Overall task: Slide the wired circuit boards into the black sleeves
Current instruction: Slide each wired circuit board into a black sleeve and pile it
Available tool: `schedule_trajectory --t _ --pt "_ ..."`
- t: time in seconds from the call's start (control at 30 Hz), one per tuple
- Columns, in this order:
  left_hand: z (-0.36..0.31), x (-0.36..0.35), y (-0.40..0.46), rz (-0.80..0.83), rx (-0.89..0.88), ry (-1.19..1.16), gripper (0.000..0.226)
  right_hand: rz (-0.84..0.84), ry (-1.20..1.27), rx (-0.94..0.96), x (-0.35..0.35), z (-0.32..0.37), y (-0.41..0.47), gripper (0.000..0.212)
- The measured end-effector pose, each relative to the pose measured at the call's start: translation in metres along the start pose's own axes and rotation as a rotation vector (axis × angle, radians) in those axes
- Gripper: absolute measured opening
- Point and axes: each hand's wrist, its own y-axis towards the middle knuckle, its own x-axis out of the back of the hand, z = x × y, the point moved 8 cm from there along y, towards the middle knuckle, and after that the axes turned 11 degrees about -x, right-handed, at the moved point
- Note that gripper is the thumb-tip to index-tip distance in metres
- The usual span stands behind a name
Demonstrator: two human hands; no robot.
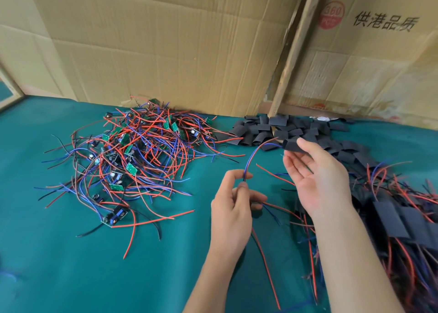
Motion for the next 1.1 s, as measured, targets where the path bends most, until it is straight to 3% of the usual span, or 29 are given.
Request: schedule_trajectory --t 0.6,1.1 --pt "0.0 0.002 0.001 -0.034 0.013 -0.023 0.025 0.131 0.267 -0.176 -0.024 -0.033 -0.01 0.015" --pt "0.002 0.001 -0.001 -0.014 -0.005 0.04 0.027 0.121 0.253 -0.172 -0.027 -0.037 -0.013 0.013"
